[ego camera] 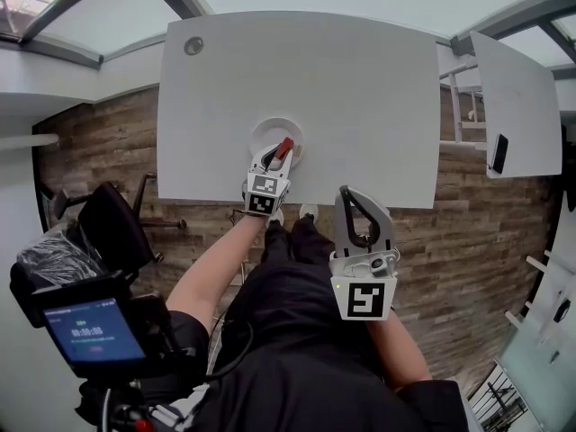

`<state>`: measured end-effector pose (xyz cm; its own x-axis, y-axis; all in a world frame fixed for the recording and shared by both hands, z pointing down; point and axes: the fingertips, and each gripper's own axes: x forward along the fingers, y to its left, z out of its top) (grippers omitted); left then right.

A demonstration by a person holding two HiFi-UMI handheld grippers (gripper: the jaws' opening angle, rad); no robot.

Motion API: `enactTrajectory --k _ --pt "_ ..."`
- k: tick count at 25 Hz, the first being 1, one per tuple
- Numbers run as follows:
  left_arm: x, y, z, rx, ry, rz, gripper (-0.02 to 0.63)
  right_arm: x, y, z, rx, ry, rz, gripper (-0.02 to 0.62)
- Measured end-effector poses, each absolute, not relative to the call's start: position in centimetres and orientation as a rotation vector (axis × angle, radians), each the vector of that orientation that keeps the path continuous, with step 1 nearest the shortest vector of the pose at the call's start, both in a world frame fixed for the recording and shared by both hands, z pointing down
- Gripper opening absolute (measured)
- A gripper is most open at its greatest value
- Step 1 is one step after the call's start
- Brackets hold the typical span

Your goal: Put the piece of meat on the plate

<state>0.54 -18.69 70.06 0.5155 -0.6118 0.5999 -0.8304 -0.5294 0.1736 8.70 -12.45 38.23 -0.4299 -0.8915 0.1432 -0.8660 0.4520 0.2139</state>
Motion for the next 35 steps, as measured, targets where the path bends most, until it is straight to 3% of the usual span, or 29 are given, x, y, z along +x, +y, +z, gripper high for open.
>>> enactTrajectory --k 25,35 --pt "-0.9 -19.6 70.6 2.281 -1.205 0.625 0.095 9.2 -12.7 38.9 1.515 -2.470 -0.152 0.003" --pt "-1.6 -19.8 70.9 2.299 -1.251 0.723 0.159 8.6 -12.4 39.2 1.471 -2.485 -0.134 0.003"
